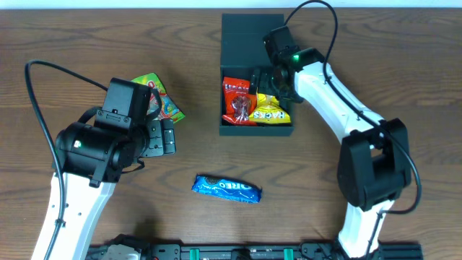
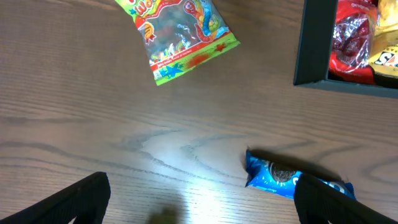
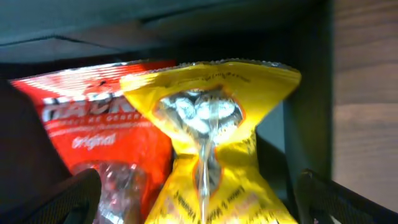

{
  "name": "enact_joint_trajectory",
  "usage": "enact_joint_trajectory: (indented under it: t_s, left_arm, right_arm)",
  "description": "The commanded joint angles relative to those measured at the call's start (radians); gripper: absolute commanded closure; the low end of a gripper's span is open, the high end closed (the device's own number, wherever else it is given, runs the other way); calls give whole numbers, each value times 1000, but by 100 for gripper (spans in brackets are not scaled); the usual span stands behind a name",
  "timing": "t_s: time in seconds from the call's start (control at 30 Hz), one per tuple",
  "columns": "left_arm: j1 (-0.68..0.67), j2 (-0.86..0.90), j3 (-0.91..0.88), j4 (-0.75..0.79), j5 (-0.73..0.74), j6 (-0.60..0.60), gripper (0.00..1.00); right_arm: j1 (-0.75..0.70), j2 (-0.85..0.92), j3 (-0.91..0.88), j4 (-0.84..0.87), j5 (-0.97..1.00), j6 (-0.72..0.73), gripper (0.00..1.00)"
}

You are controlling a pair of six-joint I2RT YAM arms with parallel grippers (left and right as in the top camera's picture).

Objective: Pack container
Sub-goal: 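Withdraw the right gripper from the box to the right side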

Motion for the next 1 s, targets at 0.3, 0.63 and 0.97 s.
enact_joint_trajectory:
  t_s: [0.3, 0.63, 0.97]
  left_arm:
    - [-3, -1, -3, -48, 76, 7, 4]
    - [-3, -174, -3, -76, 39, -5, 5]
    - [-2, -123, -2, 39, -97, -54, 5]
  right_arm:
    - [-4, -492, 45, -330, 260, -62, 1]
    - [-4, -690, -256, -453, 397, 84, 1]
    - [-3, -832, -516, -358, 227, -25, 1]
